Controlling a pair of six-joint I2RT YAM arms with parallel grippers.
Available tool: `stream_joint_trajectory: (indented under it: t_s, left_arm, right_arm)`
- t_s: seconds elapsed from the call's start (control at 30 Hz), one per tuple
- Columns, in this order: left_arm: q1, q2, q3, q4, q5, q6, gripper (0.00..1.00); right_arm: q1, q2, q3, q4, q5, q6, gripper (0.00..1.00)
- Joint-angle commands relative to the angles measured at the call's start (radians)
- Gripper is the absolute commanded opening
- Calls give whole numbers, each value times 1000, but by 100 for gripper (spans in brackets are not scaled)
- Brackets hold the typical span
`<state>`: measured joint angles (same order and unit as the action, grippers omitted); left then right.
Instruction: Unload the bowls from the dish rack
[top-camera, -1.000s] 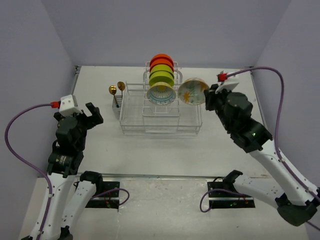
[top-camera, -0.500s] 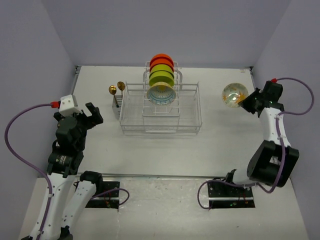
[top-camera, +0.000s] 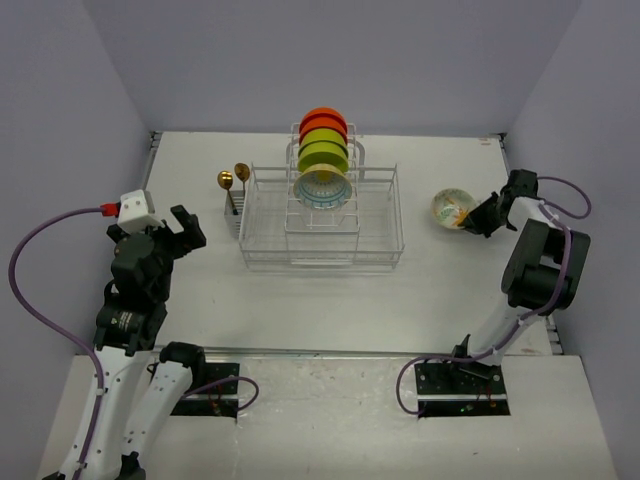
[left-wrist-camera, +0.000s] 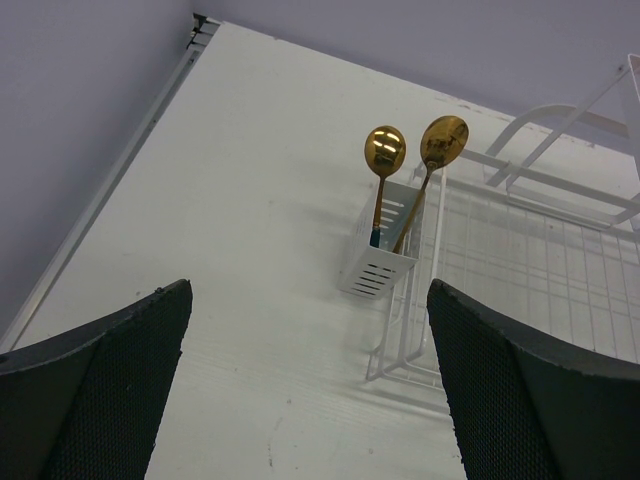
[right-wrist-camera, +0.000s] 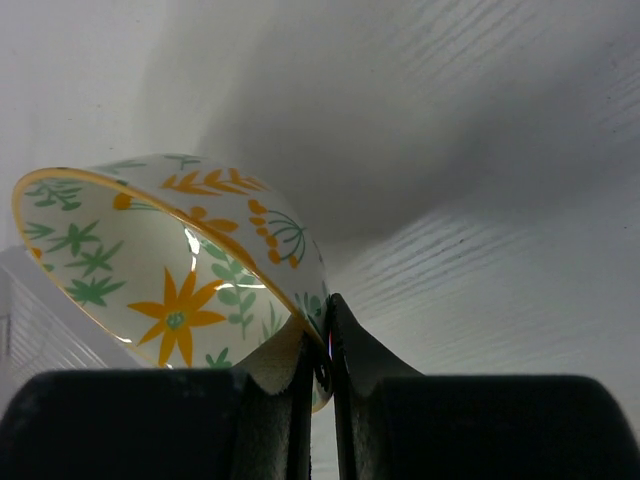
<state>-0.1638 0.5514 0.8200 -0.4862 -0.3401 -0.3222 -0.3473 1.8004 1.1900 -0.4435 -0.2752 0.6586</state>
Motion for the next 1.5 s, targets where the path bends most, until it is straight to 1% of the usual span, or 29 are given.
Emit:
stream_joint_trajectory:
  t_s: [0.0, 0.13, 0.17, 0.27, 0.37, 0.47, 0.5, 0.53, 0.57, 0.6, 0.63, 0.67, 0.7, 0.77, 0.8, 0.83, 0.87, 0.9, 0.93, 0.97, 1.0, 1.03, 1.13, 1.23, 1.27, 1.3, 1.37, 1.4, 1.47]
  left_arm:
    - [10, -1, -7, 40, 1, 15, 100]
    - [10, 4, -9, 40, 3, 15, 100]
    - [10, 4, -7, 37, -2, 14, 100]
    - [10, 4, -9, 37, -8, 12, 100]
    - [10, 4, -9, 35, -11, 12, 100]
    - [10, 4, -9, 37, -10, 12, 100]
    - [10, 4, -10, 37, -10, 12, 100]
    - [10, 5, -10, 35, -10, 12, 100]
    - [10, 5, -10, 35, -11, 12, 100]
    - [10, 7, -10, 35, -11, 12, 100]
    - [10, 8, -9, 35, -13, 12, 100]
    - [10, 15, -9, 37, -13, 12, 100]
    - [10, 16, -9, 37, -11, 12, 100]
    - [10, 27, -10, 35, 7, 20, 100]
    - [10, 31, -9, 34, 18, 25, 100]
    - [10, 47, -2, 25, 29, 25, 100]
    - [10, 54, 4, 11, 30, 23, 100]
    - [10, 58, 11, -15, 32, 15, 100]
    - [10, 62, 10, -25, 36, 11, 100]
    - [10, 68, 5, -28, 38, 8, 100]
    - [10, 70, -13, -22, 39, 0, 100]
    - [10, 73, -18, -17, 55, 0, 100]
    - [10, 82, -16, -11, 73, 2, 100]
    - [10, 71, -24, -3, 98, 5, 100]
    - [10, 62, -28, 0, 99, 6, 100]
    - [10, 55, -28, 3, 101, 6, 100]
    - [10, 45, -33, 9, 105, 8, 100]
    - [10, 42, -33, 11, 110, 8, 100]
    - [10, 41, -36, 15, 119, 9, 100]
  right_arm:
    - [-1, 1, -4, 41, 13, 16, 8]
    - [1, 20, 13, 26, -13, 7, 15]
    - [-1, 17, 14, 20, -10, 6, 30]
    - [1, 2, 4, 14, -4, 4, 48]
    - [-1, -27, -10, 15, -2, 13, 52]
    - [14, -140, -20, 12, 49, 21, 59]
    - [22, -217, -17, 6, 68, 16, 63]
    - [49, -258, -13, -1, 88, 0, 66]
    - [69, -298, 2, -20, 158, -13, 70]
    - [118, -370, 16, -33, 203, -37, 81]
    - [149, -401, 29, -64, 246, -53, 84]
    - [180, -432, 49, -72, 278, -71, 85]
    - [255, -459, 59, -80, 365, -101, 86]
    - [341, -559, 48, -49, 410, -134, 86]
    - [473, -597, 33, -23, 433, -198, 86]
    - [544, -683, -13, 67, 423, -259, 86]
    - [611, -722, -33, 109, 397, -321, 86]
    - [748, -757, -43, 132, 365, -441, 86]
    - [825, -809, -50, 161, 384, -494, 86]
    - [896, -828, -55, 170, 446, -534, 85]
    - [1016, -840, -53, 180, 509, -603, 85]
    - [1059, -846, -49, 187, 600, -625, 85]
    - [1133, -797, 22, 143, 610, -649, 83]
    - [1234, -669, 101, 112, 736, -761, 81]
    - [1261, -592, 138, 111, 837, -793, 80]
    - [1309, -555, 154, 114, 888, -856, 80]
    - [1338, -488, 203, 124, 997, -901, 80]
    - [1353, -433, 218, 123, 1019, -916, 80]
    - [1358, -394, 252, 124, 1056, -922, 79]
